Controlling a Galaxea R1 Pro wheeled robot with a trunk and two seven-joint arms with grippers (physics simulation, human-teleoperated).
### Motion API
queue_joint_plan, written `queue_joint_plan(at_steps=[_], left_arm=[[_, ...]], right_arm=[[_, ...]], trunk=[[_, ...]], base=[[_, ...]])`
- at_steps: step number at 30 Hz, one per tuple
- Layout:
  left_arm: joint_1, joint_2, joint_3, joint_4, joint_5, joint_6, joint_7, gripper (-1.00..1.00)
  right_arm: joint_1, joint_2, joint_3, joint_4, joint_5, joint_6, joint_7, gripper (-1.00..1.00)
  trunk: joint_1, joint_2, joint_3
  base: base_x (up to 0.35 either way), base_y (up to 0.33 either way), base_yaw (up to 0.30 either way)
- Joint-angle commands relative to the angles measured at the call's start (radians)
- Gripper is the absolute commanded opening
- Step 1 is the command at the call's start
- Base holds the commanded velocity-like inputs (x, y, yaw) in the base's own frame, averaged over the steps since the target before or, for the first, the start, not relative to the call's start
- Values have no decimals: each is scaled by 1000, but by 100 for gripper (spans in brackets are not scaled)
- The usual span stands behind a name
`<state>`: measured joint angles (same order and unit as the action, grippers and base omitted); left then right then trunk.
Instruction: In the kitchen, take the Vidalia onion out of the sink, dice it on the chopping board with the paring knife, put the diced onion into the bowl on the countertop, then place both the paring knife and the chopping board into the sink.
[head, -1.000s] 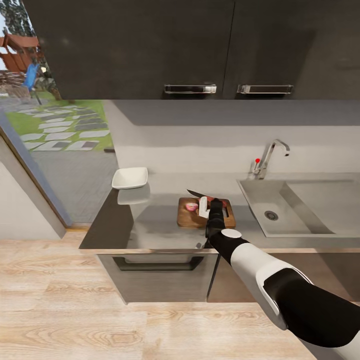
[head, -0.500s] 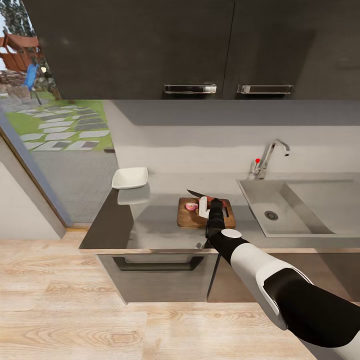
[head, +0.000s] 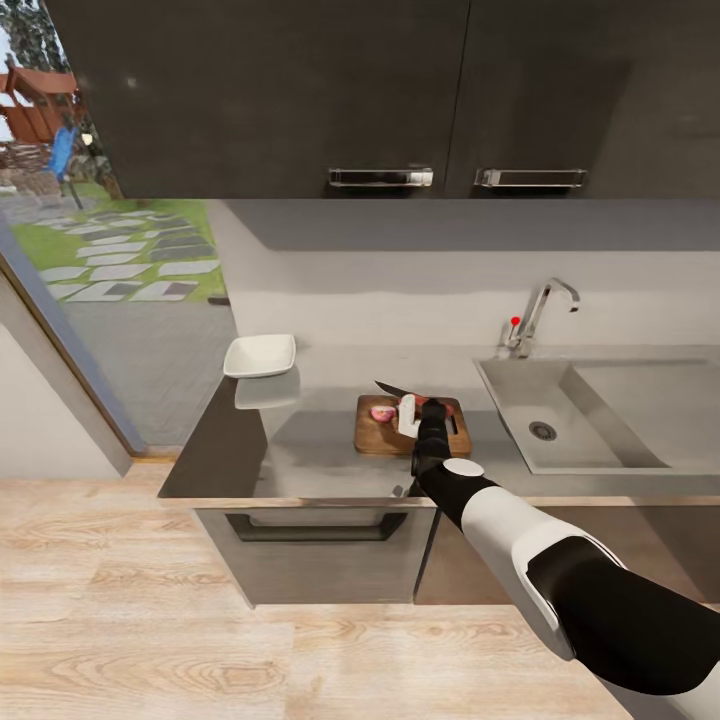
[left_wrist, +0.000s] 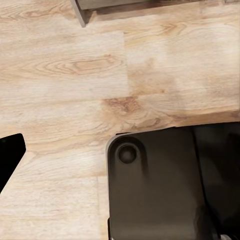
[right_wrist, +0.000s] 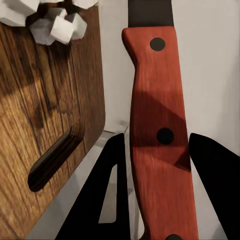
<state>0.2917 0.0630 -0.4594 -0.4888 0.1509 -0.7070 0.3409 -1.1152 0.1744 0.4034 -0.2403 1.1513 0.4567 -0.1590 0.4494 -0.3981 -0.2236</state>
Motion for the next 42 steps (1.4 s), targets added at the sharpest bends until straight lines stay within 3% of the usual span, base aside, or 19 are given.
queue_joint_plan(at_steps=[1,19,24,27,34,42], left_arm=[[0,1,-8,-2,10,-2,4,100],[0,0,-8,5,10,-2,4,100],[0,0,-8,6,10,-2,4,100],[0,-2,-8,15,10,-2,2,100],[0,-6,-8,19,10,-2,1,100],[0,-6,-8,19,10,-2,1,100]], right_arm=[[-1,0,6,1,2,7,-1,-100],[0,0,3,-25,5,7,-4,-100],[-1,0,1,-201,3,23,8,-100],[0,0,4,-231,3,55,36,-100],[0,0,6,-236,3,66,45,-100],[0,0,6,-213,1,66,49,-100]], trunk=[[1,-2,-2],[1,-2,-2],[1,-2,-2],[1,-2,-2],[1,-2,-2],[1,-2,-2]], base=[[0,0,0],[0,0,0],[-1,0,0],[-134,0,0],[-283,0,0],[8,66,0]])
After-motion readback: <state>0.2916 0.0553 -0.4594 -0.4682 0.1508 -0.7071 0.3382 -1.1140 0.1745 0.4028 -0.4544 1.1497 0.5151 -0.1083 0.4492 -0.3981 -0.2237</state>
